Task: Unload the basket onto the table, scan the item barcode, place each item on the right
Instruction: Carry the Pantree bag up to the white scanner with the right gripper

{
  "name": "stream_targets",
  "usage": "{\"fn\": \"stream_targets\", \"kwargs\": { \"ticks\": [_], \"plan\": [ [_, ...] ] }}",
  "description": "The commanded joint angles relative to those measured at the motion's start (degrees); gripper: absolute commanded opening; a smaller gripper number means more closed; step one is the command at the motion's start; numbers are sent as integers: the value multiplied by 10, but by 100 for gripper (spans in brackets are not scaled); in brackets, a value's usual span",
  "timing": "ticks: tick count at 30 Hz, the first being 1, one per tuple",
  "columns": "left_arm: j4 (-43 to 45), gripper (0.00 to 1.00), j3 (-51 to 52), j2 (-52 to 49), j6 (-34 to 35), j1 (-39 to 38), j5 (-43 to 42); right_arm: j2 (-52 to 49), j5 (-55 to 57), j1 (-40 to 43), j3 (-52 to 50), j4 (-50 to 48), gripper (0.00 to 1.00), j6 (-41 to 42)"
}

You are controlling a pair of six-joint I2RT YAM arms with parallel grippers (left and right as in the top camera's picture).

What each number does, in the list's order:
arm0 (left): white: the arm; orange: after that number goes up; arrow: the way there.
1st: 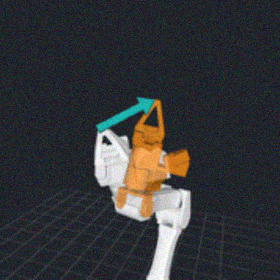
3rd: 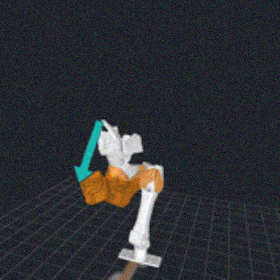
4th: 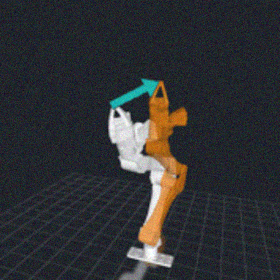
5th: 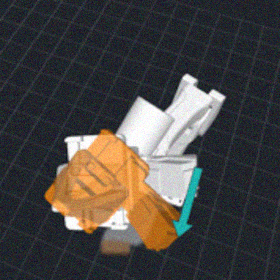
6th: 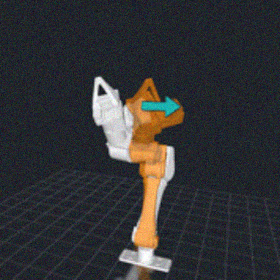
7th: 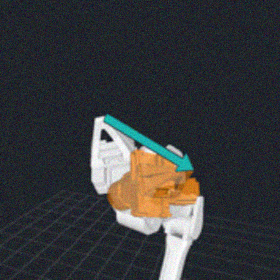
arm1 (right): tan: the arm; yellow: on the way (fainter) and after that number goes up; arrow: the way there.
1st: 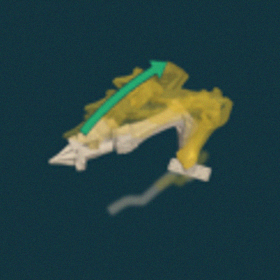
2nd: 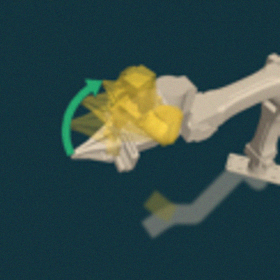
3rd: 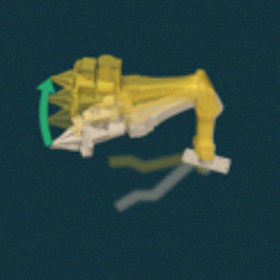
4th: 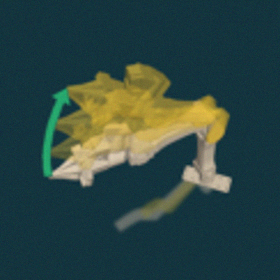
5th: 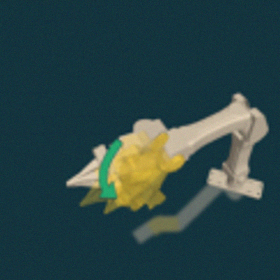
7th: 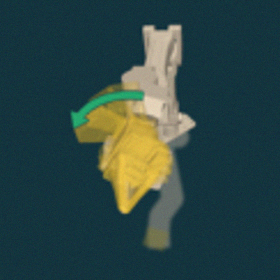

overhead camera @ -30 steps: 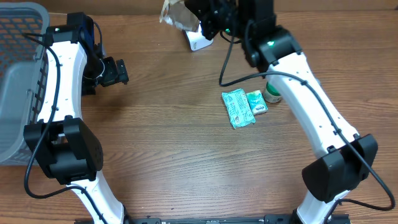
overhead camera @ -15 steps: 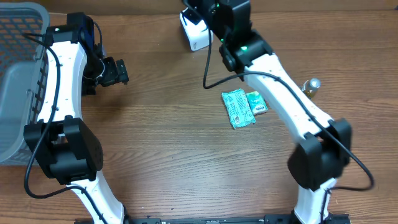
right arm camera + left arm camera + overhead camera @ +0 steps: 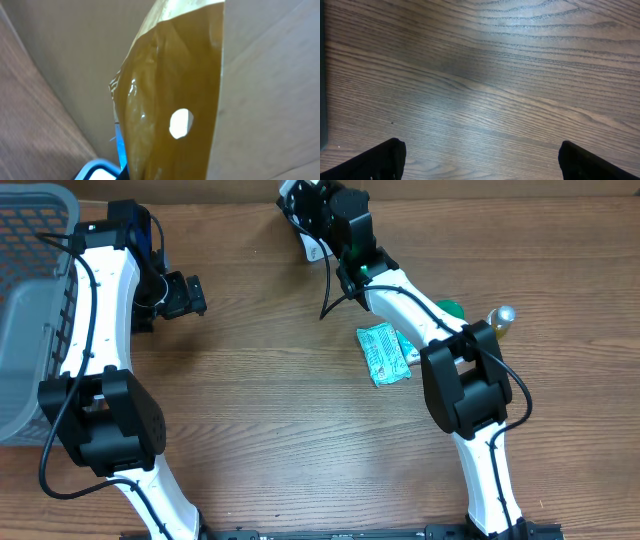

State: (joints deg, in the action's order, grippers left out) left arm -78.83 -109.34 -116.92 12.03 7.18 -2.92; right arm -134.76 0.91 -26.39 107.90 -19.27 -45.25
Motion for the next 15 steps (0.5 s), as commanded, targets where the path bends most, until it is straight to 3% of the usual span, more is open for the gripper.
{"fn": "stream_targets", "kwargs": {
  "ticks": [1, 15],
  "plan": [
    [0, 100, -5, 0, 8, -1, 4, -17, -4, 0, 8, -14, 4, 0],
    [0, 99, -5, -1, 8, -1, 4, -19, -12, 0, 8, 41, 4, 156]
  ]
}}
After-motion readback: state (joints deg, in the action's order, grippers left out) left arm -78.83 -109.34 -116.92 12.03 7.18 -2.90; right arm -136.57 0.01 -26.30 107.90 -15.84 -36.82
